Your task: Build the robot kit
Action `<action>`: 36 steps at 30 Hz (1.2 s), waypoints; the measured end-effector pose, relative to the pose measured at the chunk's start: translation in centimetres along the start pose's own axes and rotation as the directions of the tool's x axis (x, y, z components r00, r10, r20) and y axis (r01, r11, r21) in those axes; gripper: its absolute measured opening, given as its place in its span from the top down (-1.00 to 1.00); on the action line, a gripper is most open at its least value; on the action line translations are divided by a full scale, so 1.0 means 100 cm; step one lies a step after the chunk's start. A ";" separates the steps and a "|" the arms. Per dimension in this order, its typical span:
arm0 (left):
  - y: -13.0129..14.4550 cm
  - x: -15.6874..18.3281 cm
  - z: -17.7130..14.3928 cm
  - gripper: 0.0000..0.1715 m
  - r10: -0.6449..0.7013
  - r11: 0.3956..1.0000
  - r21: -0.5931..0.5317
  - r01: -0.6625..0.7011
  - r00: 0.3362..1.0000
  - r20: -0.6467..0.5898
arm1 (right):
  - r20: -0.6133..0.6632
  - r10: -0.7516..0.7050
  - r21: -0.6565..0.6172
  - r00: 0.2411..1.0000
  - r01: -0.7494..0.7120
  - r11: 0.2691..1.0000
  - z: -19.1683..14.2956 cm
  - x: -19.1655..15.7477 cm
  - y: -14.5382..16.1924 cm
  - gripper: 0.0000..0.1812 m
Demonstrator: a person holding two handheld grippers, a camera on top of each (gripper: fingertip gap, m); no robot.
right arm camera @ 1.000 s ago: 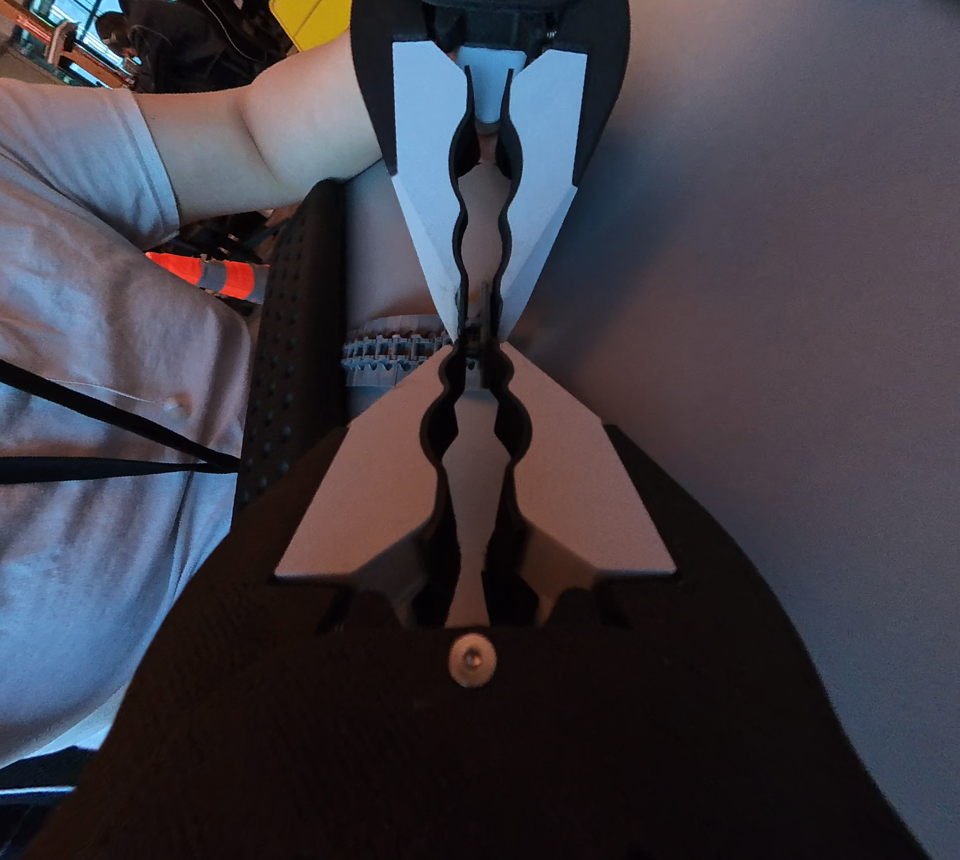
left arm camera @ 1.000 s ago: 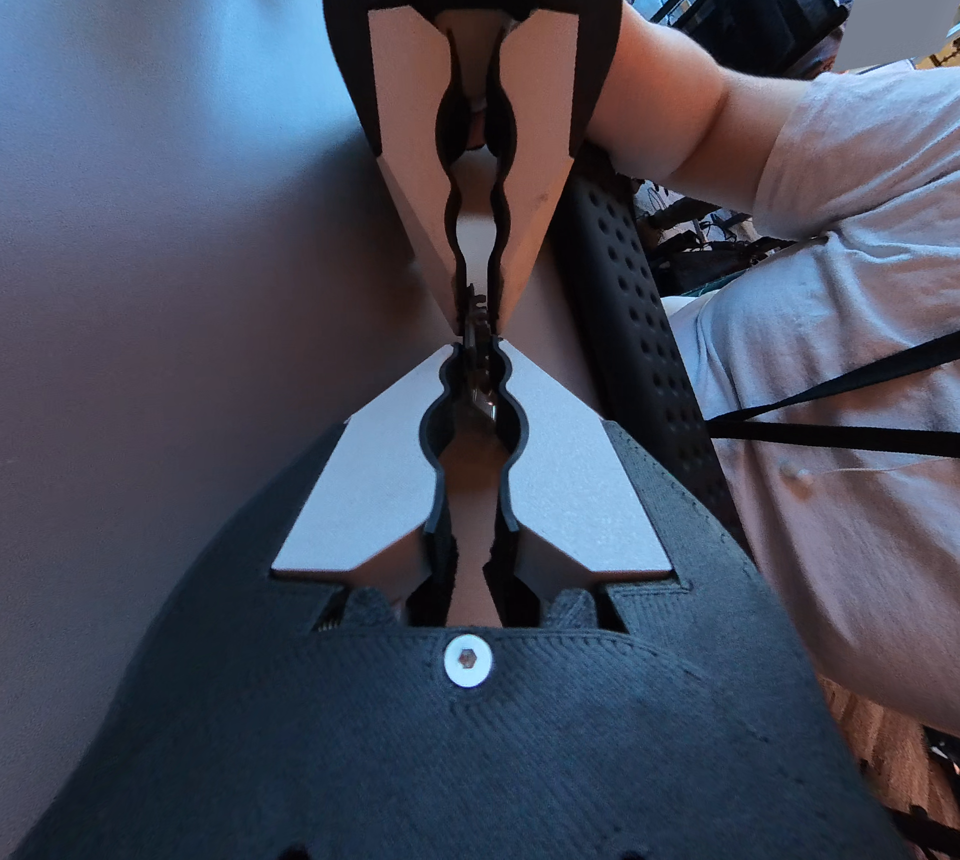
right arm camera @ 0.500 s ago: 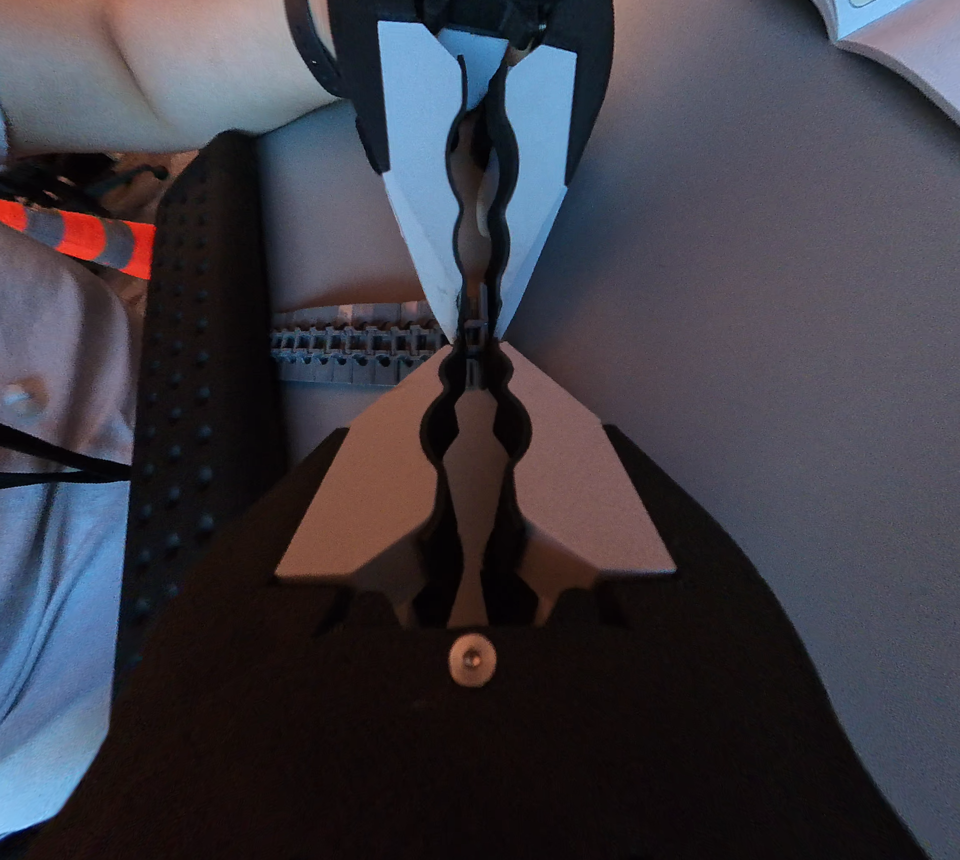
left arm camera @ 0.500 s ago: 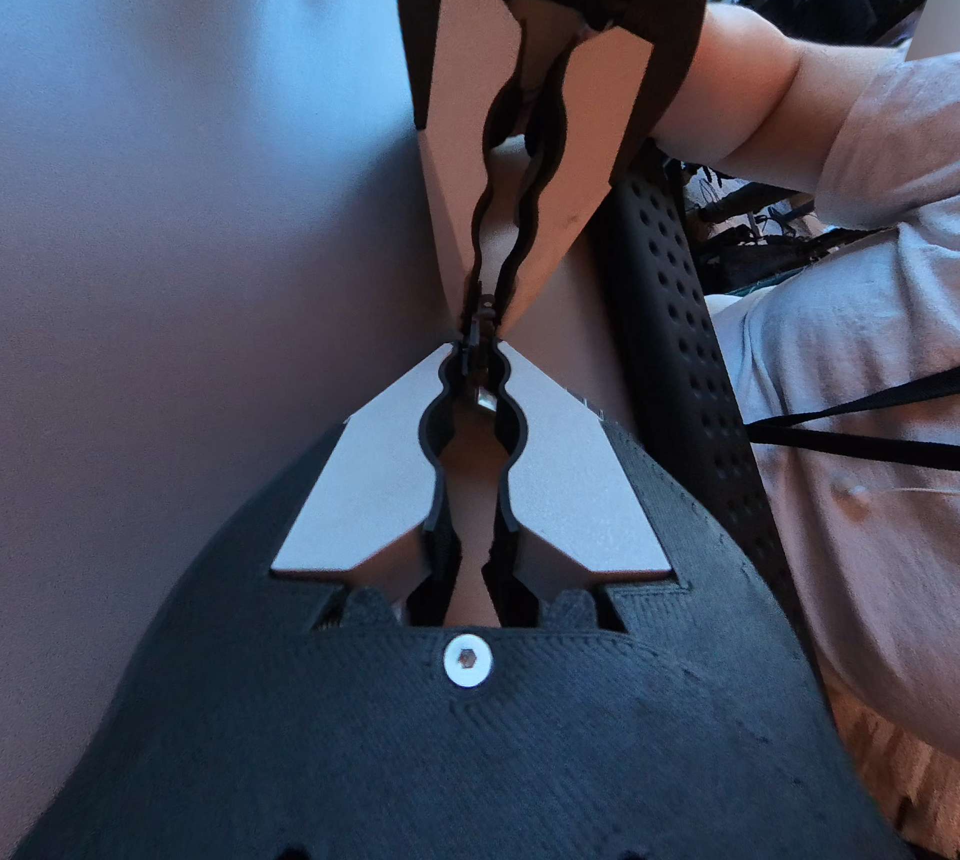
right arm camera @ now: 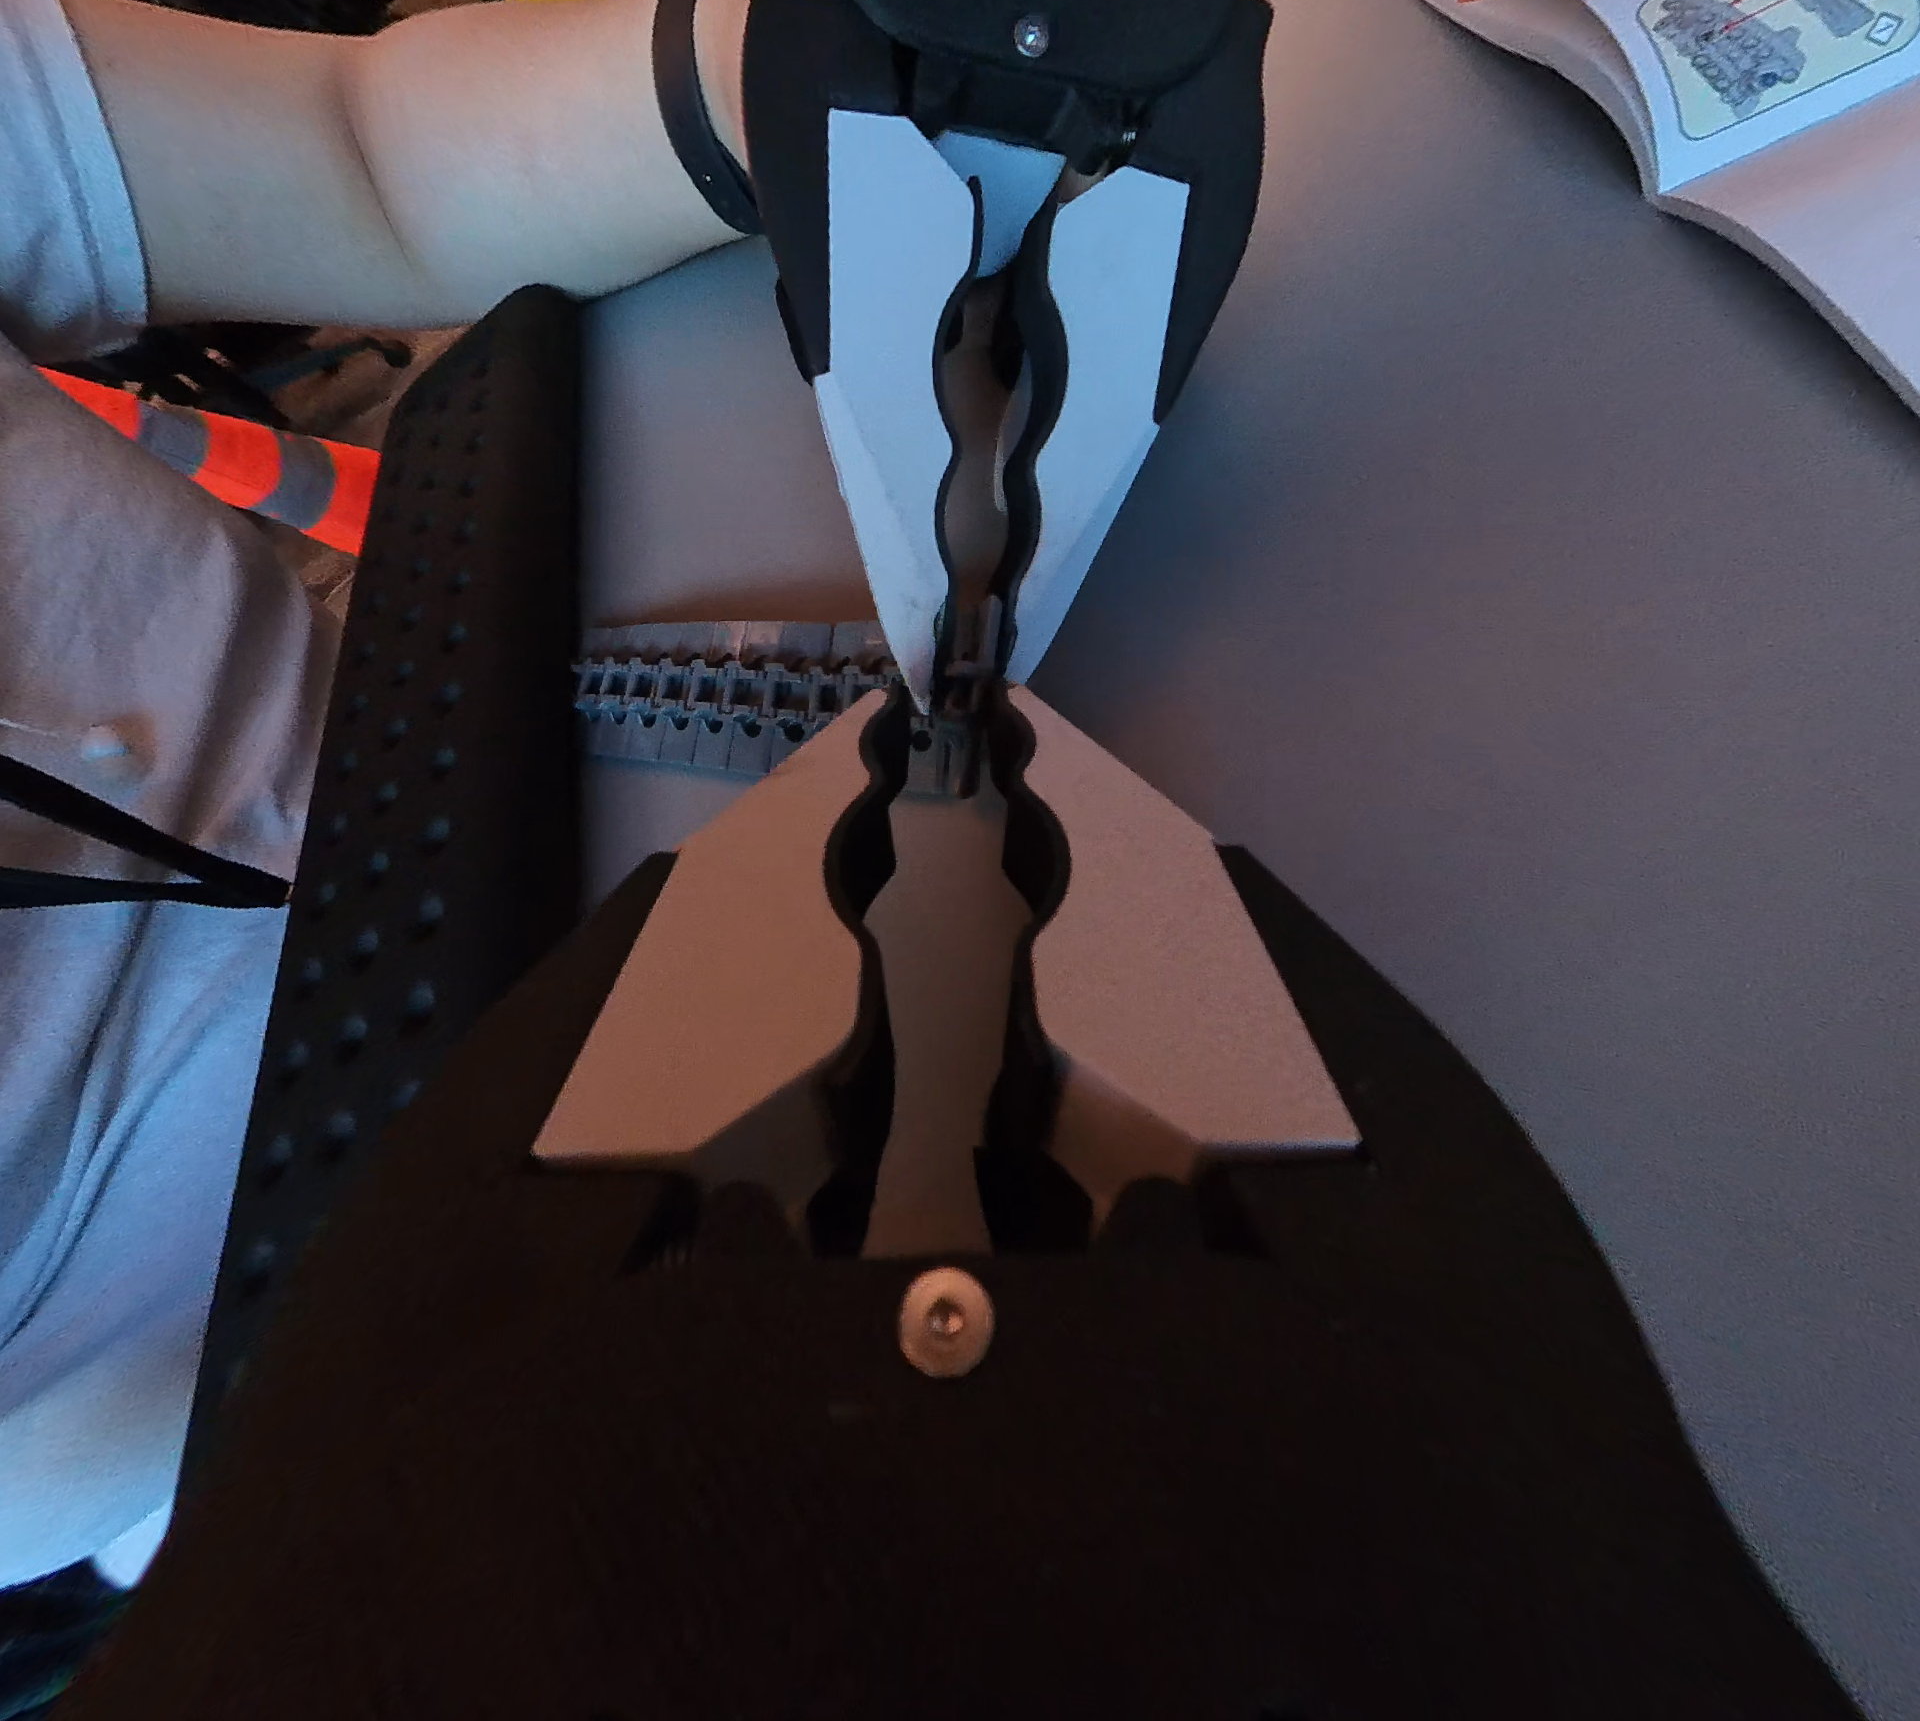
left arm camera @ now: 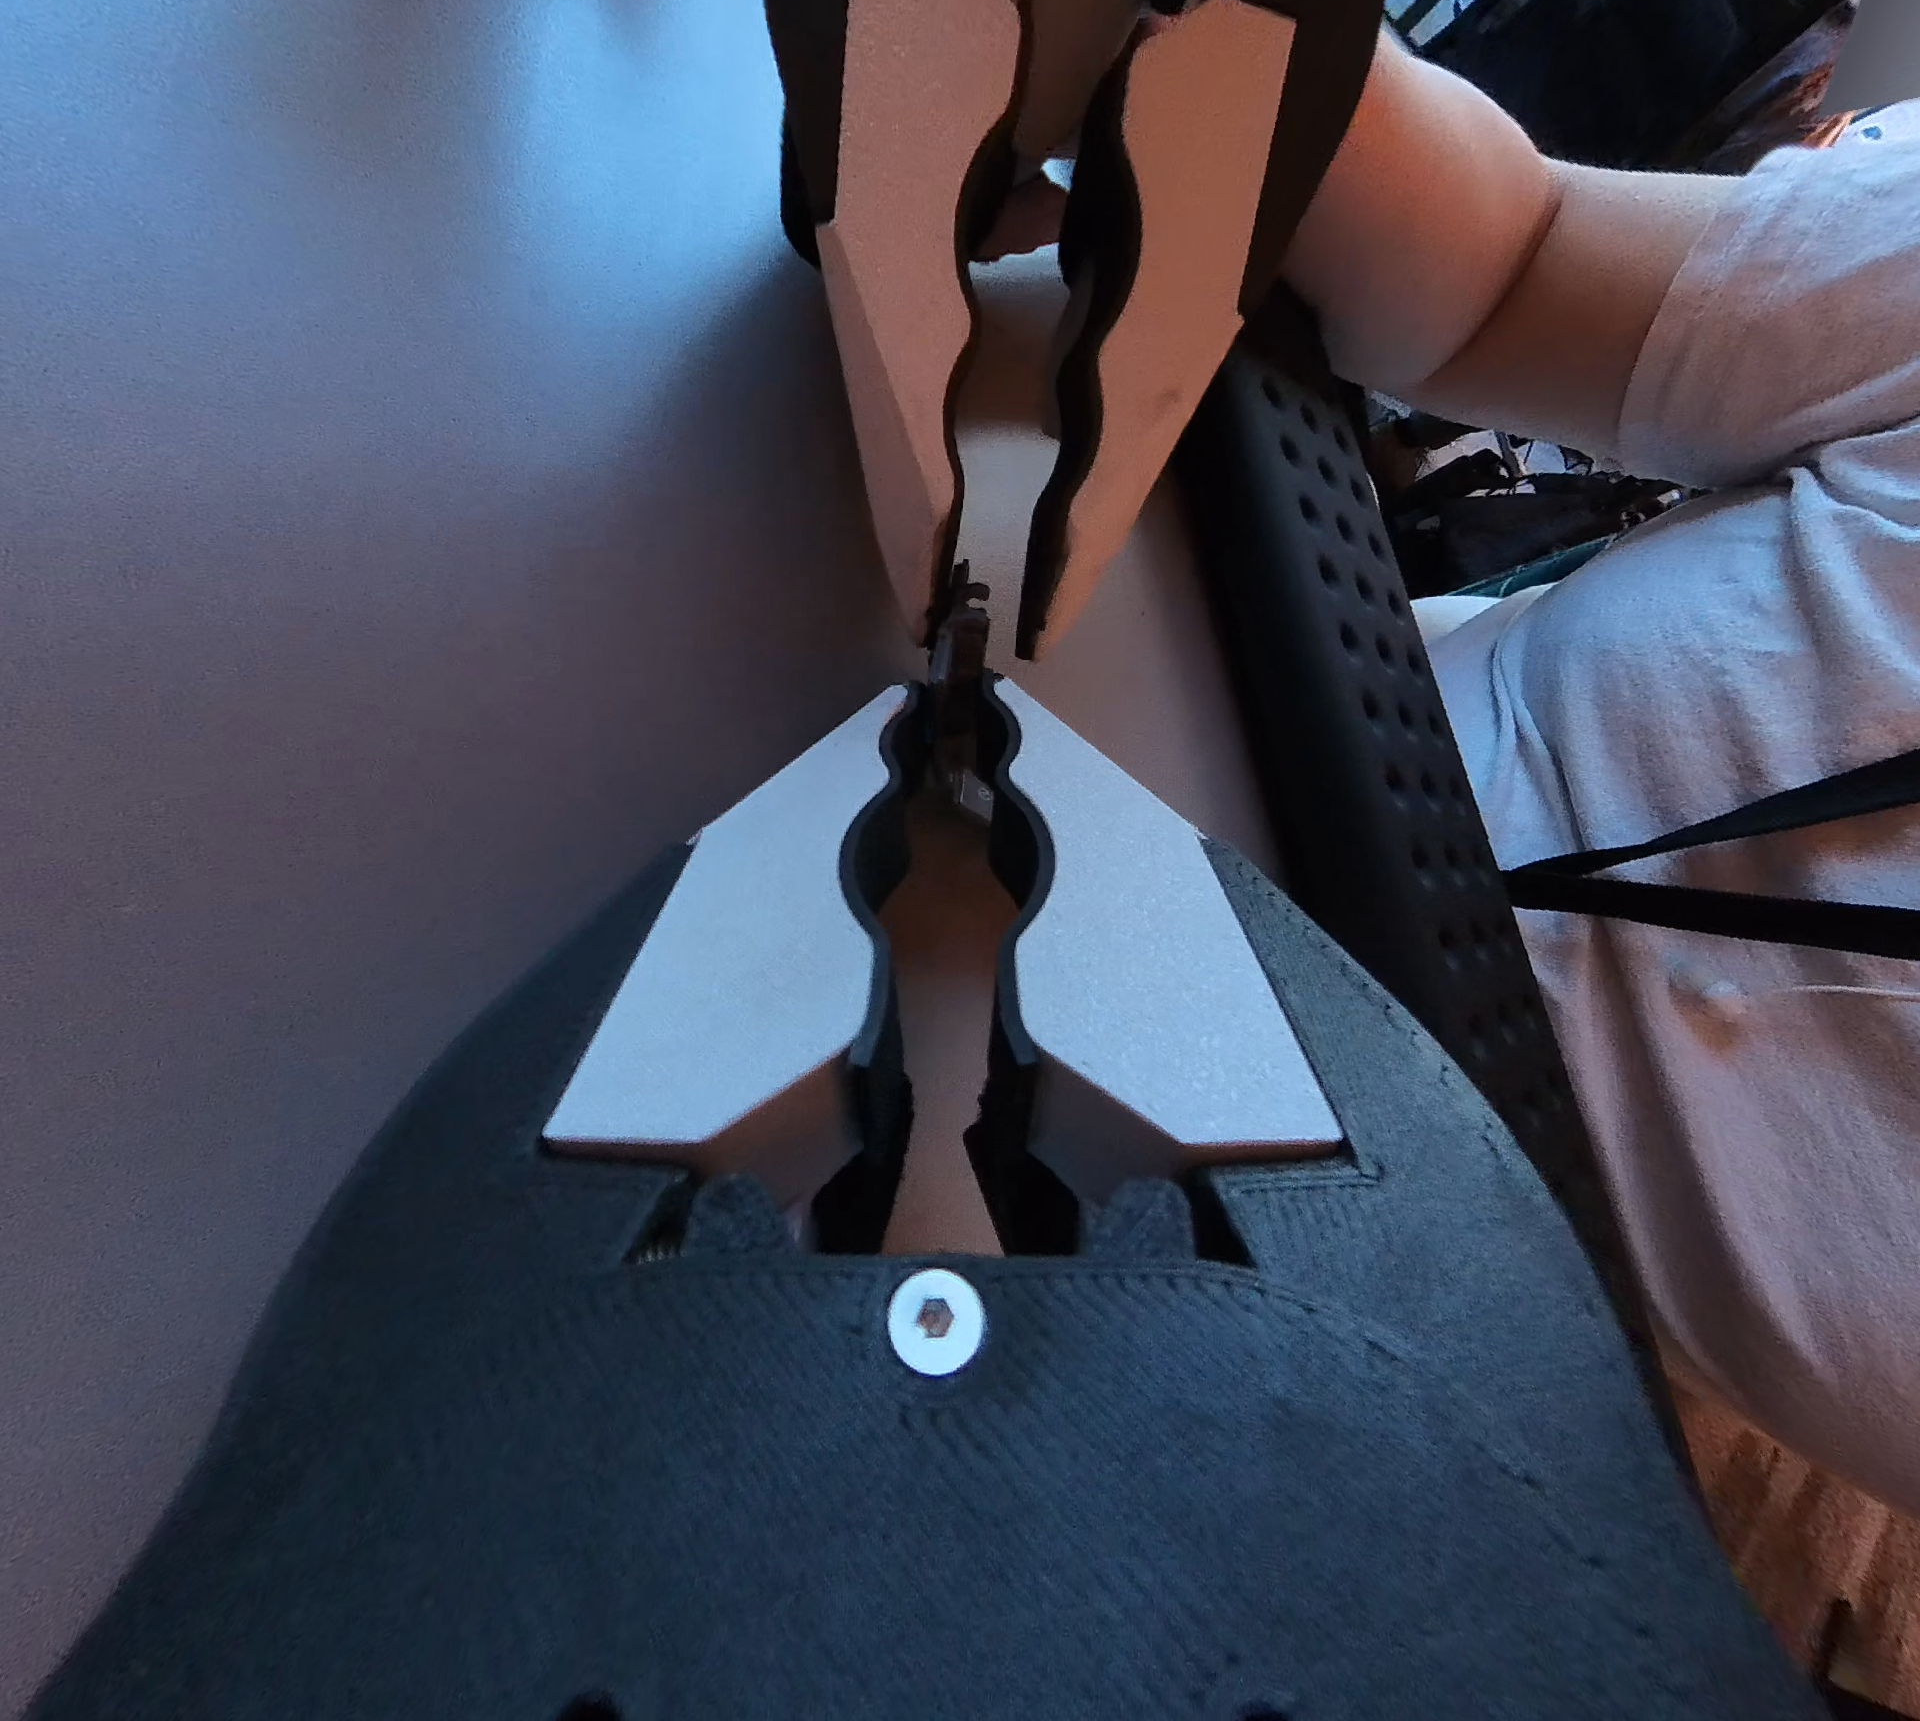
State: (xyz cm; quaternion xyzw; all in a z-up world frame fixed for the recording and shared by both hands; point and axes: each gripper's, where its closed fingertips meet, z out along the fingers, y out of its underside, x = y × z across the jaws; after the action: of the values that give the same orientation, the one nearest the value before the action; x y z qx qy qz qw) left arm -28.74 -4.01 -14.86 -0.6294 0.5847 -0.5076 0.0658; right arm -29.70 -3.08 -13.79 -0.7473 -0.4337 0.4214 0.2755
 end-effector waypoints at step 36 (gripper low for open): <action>0.003 0.002 0.003 0.79 0.071 0.997 -0.013 -0.071 0.996 0.050 | -0.194 -0.177 -0.118 0.965 0.157 0.981 -0.001 0.005 0.002 0.95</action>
State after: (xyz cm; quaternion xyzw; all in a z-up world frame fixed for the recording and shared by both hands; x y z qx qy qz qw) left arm -28.78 -4.42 -15.05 -0.6212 0.6078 -0.4854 0.0951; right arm -29.44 -2.73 -14.10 -0.7602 -0.4856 0.2956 0.3146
